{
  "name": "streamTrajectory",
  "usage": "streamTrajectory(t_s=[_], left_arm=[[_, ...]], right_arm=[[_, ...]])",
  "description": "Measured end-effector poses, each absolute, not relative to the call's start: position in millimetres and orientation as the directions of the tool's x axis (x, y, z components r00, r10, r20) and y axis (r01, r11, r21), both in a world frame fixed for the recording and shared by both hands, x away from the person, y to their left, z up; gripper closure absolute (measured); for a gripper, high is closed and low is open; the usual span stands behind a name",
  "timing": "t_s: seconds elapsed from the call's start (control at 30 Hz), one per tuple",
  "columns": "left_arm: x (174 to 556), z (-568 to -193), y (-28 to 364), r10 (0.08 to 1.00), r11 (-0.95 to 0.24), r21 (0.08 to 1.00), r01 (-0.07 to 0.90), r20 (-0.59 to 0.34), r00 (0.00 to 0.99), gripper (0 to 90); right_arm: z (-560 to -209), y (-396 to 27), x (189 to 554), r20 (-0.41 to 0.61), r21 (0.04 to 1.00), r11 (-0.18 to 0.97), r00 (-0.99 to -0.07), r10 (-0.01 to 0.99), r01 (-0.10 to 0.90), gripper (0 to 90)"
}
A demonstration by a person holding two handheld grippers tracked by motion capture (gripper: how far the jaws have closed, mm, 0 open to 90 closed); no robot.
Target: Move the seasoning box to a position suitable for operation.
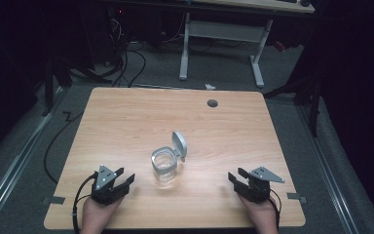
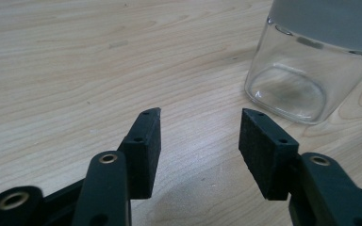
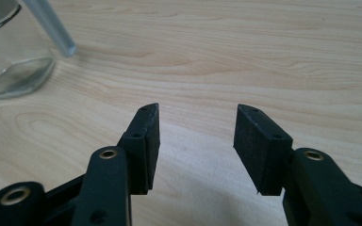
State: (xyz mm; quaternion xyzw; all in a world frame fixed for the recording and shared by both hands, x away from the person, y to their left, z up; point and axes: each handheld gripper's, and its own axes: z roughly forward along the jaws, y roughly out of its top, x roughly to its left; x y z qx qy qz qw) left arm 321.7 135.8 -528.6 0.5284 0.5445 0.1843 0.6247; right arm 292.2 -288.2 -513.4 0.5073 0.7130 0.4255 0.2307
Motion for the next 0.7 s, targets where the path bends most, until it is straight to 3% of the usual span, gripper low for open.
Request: streamTrajectory(t_s=[0.1, 0.23, 0.33, 0.37, 0.43, 0.5, 0.6, 0.7], left_arm=[[318.0, -526.5, 130.1, 0.781, 0.379, 0.849, 0.370, -0.507, 0.365, 59.9], [308.7, -526.3, 111.7, 0.771, 0.335, 0.864, 0.376, -0.480, 0.418, 63.4], [305.6, -528.1, 102.4, 0.771, 0.313, 0.869, 0.383, -0.468, 0.431, 61.4], [303.9, -530.2, 94.4, 0.769, 0.299, 0.872, 0.389, -0.461, 0.443, 62.9], [304.4, -530.6, 88.4, 0.764, 0.294, 0.868, 0.400, -0.465, 0.447, 66.3], [305.2, -530.1, 86.7, 0.762, 0.296, 0.865, 0.405, -0.470, 0.446, 70.4], [309.4, -528.2, 84.7, 0.766, 0.314, 0.859, 0.404, -0.481, 0.426, 87.4], [311.0, -525.1, 79.1, 0.771, 0.312, 0.867, 0.388, -0.470, 0.430, 90.0]], right_arm=[[-513.8, -292.2, 287.7, 0.107, 0.841, 0.120, -0.380, 0.919, 0.528, 50.6], [-515.8, -292.4, 290.2, 0.137, 0.841, 0.107, -0.400, 0.906, 0.530, 49.0], [-519.0, -292.2, 291.9, 0.155, 0.833, 0.106, -0.413, 0.898, 0.543, 53.5], [-520.9, -292.5, 292.2, 0.151, 0.828, 0.115, -0.415, 0.897, 0.549, 61.2], [-521.2, -294.7, 292.0, 0.156, 0.830, 0.108, -0.415, 0.896, 0.547, 64.5], [-520.9, -295.7, 291.8, 0.156, 0.833, 0.104, -0.411, 0.898, 0.544, 65.2], [-519.3, -295.4, 288.8, 0.148, 0.842, 0.104, -0.412, 0.899, 0.530, 65.8], [-518.9, -294.1, 287.1, 0.142, 0.849, 0.107, -0.418, 0.898, 0.518, 65.8]])
